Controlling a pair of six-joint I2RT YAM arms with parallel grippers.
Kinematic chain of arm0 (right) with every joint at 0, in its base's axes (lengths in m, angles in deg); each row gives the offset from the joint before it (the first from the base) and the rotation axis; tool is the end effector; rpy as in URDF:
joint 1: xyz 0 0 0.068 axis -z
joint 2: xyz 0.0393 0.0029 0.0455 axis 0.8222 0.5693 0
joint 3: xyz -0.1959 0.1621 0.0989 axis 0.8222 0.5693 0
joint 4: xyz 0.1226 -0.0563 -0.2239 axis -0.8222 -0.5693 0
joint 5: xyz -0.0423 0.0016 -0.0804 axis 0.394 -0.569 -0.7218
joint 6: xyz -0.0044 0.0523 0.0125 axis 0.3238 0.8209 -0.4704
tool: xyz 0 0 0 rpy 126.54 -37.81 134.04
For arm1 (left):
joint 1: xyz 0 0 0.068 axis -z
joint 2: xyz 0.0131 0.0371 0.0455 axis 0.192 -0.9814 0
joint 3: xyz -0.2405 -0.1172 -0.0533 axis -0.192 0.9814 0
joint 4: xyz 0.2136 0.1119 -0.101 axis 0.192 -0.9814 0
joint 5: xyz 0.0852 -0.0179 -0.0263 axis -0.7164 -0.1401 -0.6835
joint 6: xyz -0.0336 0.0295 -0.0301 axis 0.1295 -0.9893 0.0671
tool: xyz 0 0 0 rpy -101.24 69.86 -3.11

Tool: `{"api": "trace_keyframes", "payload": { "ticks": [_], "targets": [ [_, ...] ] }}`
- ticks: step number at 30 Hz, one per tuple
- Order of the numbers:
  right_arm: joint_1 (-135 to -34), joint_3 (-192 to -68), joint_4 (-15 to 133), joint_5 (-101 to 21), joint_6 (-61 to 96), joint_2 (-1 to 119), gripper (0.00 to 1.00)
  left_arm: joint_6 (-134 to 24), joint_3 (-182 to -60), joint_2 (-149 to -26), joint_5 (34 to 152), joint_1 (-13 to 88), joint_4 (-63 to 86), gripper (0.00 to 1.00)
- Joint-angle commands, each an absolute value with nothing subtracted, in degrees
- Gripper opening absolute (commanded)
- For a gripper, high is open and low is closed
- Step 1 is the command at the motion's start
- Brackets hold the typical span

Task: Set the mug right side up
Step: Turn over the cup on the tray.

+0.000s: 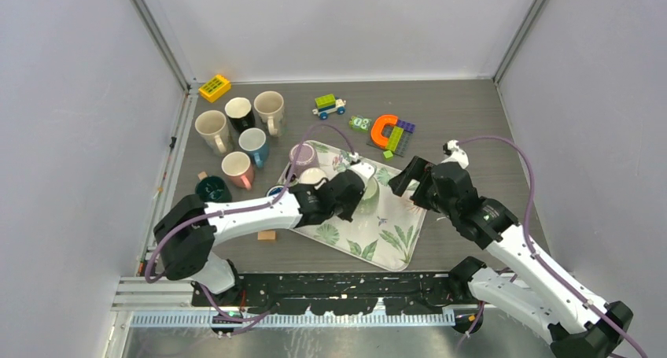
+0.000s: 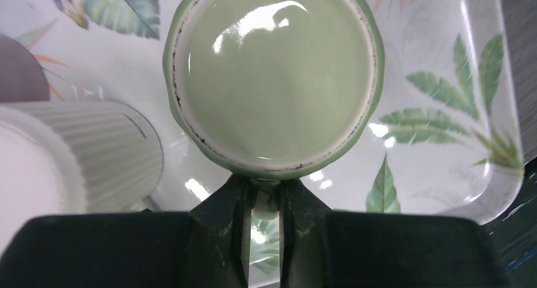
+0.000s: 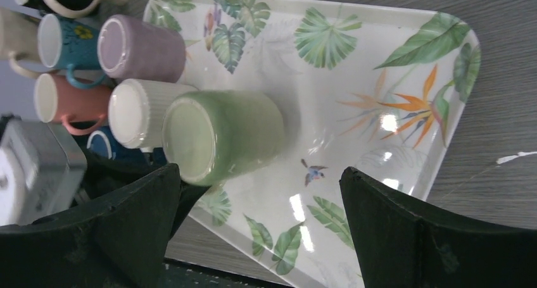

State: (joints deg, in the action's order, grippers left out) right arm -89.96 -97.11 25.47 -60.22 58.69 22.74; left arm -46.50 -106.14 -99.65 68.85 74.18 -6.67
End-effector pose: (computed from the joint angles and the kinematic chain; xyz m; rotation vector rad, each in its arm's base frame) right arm 0.1418 0.0883 0.2863 0.3849 2.2095 0.5538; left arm 0.1558 -0.2860 0.2239 0.7522 2.2619 -0.3729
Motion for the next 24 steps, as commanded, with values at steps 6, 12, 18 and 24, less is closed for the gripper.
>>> {"api": "trace_keyframes", "payload": {
  "ticks": [6,12,18,24],
  "targets": [
    [-89.68,-89.74,47.1,-42.77,66.03,18.63,1.0,-40.14,-119.76,-92.77,79.5,63.62,-3.19,0.0],
    [-89.65,-87.5,66.32,-35.68,70.55,23.26,1.0,-34.42,-125.2,-91.62,88.85,59.26,-2.75,0.0],
    [-86.41,-88.91,82.92,-30.9,77.15,30.81,0.99,-24.75,-125.56,-89.82,97.52,54.82,4.74,0.0],
    [-81.83,-88.23,99.26,-25.58,86.98,37.88,0.96,-19.18,-125.08,-88.83,101.38,52.49,9.18,0.0]
  ]
}}
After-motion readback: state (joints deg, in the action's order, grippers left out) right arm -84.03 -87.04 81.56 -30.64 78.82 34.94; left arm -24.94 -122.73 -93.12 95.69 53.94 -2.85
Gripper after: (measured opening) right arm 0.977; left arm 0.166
